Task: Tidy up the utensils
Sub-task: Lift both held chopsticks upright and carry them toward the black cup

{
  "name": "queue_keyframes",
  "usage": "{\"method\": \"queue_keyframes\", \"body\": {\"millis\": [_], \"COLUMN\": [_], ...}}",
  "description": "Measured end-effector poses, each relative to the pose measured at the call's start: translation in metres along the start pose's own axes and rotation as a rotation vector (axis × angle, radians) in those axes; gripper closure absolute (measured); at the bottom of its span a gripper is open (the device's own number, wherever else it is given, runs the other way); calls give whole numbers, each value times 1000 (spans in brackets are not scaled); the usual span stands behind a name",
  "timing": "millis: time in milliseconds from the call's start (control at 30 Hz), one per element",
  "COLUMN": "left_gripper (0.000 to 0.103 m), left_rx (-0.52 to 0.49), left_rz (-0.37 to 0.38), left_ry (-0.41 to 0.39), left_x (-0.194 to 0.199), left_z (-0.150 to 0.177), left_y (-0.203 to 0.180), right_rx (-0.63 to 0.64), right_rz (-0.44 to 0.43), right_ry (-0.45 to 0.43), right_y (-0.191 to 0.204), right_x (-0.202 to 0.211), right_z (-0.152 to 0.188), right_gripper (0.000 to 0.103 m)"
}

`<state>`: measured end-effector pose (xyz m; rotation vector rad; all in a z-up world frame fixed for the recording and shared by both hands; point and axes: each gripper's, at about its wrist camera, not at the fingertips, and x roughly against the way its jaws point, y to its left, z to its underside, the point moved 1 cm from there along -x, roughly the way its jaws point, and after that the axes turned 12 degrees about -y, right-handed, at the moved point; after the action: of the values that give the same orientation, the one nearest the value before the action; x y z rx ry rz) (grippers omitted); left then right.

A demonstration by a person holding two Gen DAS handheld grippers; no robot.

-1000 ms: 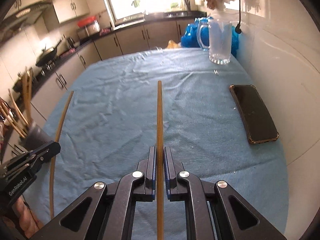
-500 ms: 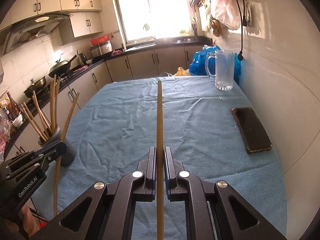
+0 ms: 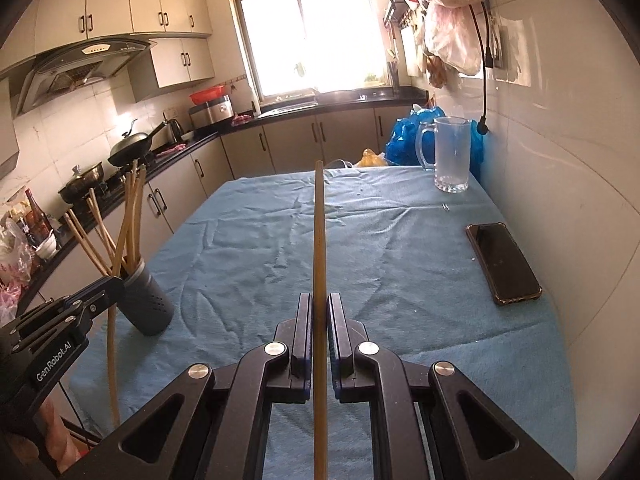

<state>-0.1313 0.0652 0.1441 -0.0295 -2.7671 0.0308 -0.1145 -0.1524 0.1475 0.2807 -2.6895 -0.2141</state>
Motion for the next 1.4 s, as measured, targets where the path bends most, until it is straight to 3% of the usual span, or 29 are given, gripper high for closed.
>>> {"method": "queue_keyframes", "body": {"millis": [500, 800, 1133, 1400], "left_gripper": [96, 96, 99, 103], "left_rx": [15, 25, 137, 177], "left_rz": [-16, -14, 38, 106], "left_ry": [-66, -91, 33, 39], "left_x": [29, 36, 6, -5], "left_z": [-6, -8, 6, 6], "left_y": [4, 10, 38, 39], "right_rx": [-11, 18, -17, -15], "right_rz": [-33, -50, -46, -55], "right_ry": [-122, -146, -85, -72], "right_y": [17, 31, 22, 18], "right_x": [27, 31, 12, 5], "right_z": [-10, -12, -4, -2], "right_gripper": [95, 95, 95, 95]}}
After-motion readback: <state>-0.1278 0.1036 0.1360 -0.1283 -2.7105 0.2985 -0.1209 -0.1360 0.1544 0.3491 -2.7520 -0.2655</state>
